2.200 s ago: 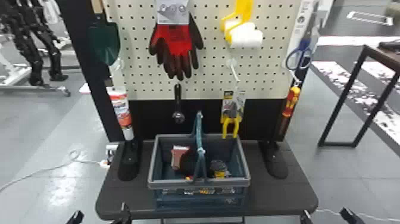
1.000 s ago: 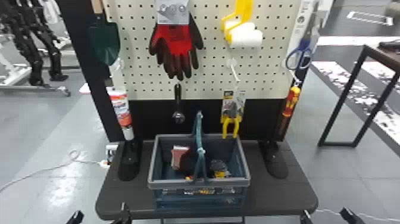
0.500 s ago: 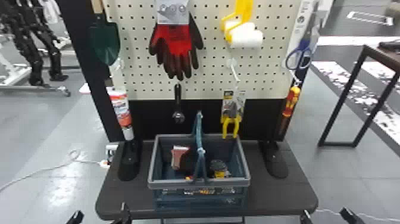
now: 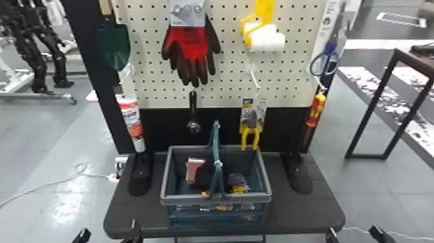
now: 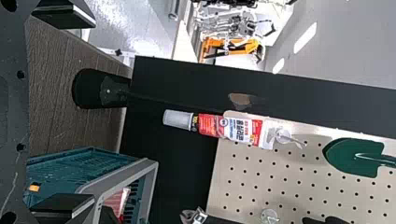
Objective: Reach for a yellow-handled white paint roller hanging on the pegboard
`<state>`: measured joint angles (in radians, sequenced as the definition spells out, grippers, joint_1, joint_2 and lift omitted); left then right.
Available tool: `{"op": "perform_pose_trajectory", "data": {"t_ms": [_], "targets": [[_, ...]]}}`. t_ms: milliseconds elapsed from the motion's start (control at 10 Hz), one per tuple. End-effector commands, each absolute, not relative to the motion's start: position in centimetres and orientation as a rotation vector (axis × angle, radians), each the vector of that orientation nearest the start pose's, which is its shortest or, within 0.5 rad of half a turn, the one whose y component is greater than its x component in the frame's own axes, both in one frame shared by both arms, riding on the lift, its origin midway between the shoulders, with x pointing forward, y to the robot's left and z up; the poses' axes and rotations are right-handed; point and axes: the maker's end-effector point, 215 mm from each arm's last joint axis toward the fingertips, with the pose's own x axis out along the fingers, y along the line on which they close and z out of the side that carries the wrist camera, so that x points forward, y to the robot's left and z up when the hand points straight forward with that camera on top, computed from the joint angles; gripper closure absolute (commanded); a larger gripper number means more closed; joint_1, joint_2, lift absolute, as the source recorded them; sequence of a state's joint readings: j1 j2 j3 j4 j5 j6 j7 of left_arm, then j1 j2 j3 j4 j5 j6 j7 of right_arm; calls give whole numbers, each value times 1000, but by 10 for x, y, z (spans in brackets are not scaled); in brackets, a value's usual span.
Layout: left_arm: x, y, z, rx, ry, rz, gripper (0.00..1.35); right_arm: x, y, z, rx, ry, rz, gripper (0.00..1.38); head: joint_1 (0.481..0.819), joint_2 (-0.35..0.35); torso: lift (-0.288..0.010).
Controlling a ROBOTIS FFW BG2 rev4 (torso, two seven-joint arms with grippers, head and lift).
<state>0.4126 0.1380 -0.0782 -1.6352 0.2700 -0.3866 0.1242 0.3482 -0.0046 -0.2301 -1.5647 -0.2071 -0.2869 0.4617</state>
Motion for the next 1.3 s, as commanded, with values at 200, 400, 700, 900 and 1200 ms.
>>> {"op": "perform_pose_trajectory", "data": {"t_ms": [200, 400, 700, 900, 1200], "targets": [[443, 267, -413, -160, -11, 94, -2, 448, -281, -425, 132, 13, 178, -2, 549, 0, -100], [443, 267, -413, -160, -11, 94, -2, 448, -281, -425, 132, 13, 178, -2, 549, 0, -100], [443, 267, -413, -160, -11, 94, -2, 448, -281, -425, 132, 13, 178, -2, 549, 0, -100], [443, 267, -413, -160, -11, 94, -2, 448, -281, -425, 132, 13, 178, -2, 549, 0, -100], [443, 267, -413, -160, -11, 94, -2, 448, -281, -425, 132, 13, 178, -2, 549, 0, -100]]}}
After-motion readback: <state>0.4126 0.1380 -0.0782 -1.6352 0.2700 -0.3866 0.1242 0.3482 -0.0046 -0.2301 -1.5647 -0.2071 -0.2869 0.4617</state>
